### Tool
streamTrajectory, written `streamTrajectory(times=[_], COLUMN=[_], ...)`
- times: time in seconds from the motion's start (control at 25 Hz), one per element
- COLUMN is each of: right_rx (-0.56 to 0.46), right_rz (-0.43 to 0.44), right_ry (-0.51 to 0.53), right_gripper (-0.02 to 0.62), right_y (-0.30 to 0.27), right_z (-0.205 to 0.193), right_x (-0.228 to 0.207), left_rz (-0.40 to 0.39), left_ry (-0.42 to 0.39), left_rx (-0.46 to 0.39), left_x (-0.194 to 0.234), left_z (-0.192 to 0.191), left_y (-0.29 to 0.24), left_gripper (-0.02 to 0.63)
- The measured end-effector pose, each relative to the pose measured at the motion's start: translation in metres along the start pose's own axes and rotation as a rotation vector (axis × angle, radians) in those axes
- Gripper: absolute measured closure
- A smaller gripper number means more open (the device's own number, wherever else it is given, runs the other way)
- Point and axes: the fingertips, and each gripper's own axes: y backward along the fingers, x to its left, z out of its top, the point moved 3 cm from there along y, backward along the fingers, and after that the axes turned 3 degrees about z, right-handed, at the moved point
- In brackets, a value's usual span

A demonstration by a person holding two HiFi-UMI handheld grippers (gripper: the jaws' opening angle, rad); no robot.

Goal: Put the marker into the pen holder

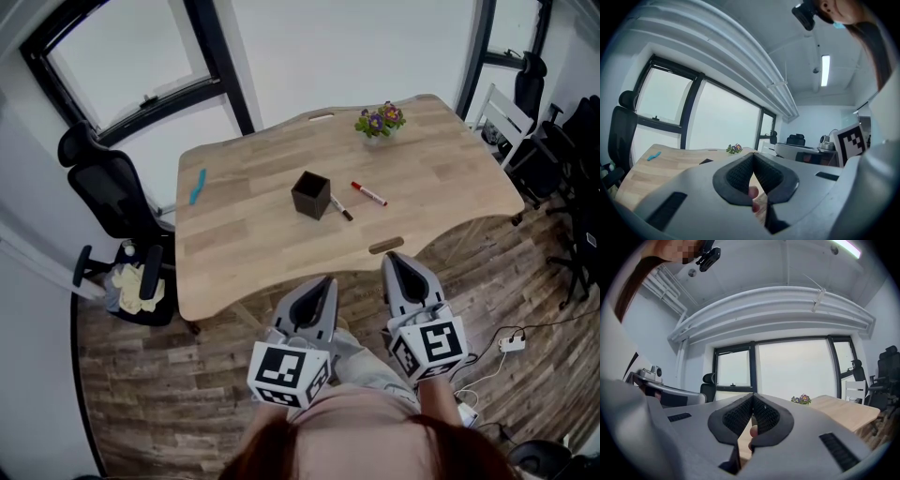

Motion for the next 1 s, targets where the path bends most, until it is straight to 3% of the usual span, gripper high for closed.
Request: streamTrajectory(times=[1.0], right_rx=[0.071], right_rz=[0.062], right_ry=[0.016], right_gripper=[0.594], right_y=[-0.111], right_z=[-0.018], right_x=[-0.056], left_rz=[0.047], left_ry=[0.001], left_rx=[0.043], left_x=[0.054], left_z=[0.021], left_y=[-0.105], left_gripper=[0.604])
